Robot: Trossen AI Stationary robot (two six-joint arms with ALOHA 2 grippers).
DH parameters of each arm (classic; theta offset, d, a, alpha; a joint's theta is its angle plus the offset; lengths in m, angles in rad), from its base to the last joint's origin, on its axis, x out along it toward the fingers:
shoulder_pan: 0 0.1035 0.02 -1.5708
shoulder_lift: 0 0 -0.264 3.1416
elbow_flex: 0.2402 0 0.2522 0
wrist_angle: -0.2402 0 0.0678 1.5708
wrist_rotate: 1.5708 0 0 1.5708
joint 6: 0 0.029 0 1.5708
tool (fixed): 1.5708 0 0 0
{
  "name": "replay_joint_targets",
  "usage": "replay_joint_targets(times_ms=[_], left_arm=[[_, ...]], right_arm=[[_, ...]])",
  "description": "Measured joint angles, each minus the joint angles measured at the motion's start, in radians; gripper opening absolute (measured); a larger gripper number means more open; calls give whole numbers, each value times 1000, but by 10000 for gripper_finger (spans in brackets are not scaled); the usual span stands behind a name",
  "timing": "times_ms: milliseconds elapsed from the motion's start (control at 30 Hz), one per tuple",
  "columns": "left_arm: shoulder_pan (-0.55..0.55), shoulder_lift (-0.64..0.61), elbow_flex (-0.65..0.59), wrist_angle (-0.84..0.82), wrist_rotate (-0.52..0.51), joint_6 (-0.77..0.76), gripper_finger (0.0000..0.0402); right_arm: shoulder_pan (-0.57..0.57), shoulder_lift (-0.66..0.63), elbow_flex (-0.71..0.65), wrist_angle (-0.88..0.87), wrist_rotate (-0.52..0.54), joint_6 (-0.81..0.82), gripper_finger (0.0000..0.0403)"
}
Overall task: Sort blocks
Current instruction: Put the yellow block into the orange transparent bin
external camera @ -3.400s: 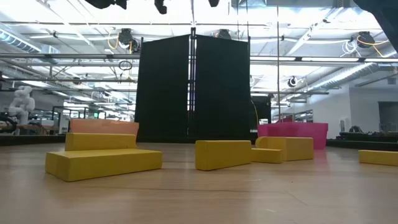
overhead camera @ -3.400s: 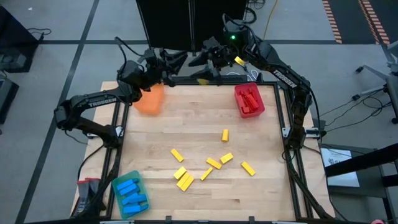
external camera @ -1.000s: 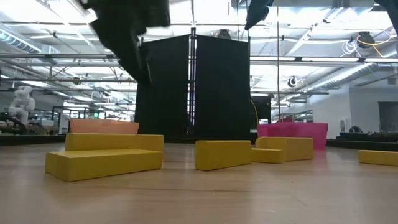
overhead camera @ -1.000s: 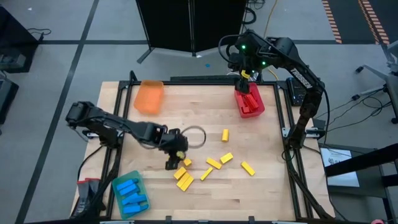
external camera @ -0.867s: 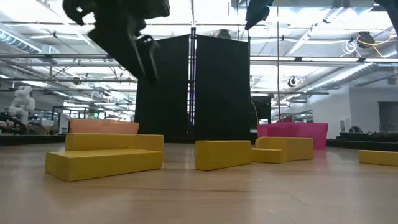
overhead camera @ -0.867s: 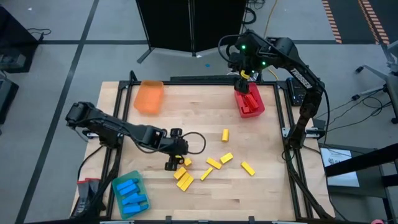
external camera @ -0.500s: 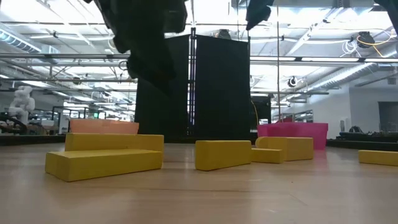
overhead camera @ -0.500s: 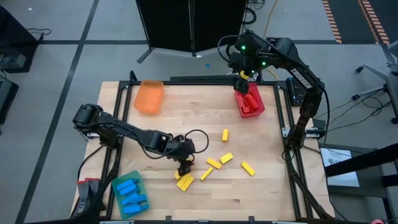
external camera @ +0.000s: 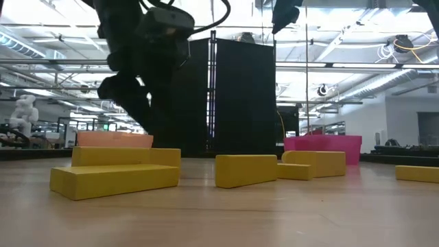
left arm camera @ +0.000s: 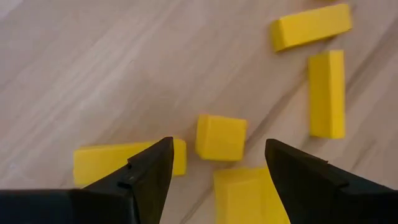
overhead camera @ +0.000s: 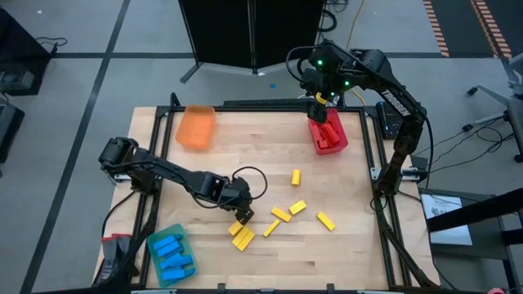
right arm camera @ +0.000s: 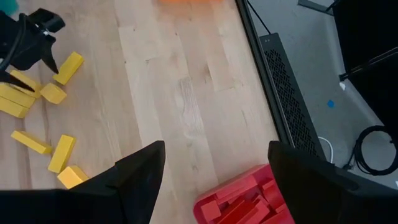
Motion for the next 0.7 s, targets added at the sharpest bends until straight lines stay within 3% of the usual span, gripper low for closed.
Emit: replay_joint_targets(times_ms=[367,700], left_arm=[[-4,0,0,34,3,-19,261],[-42,83,30,17,5,108,261]], right_arm=[[0,0,0,2,-1,25,283],[0,0,0,3,-3,26,283]])
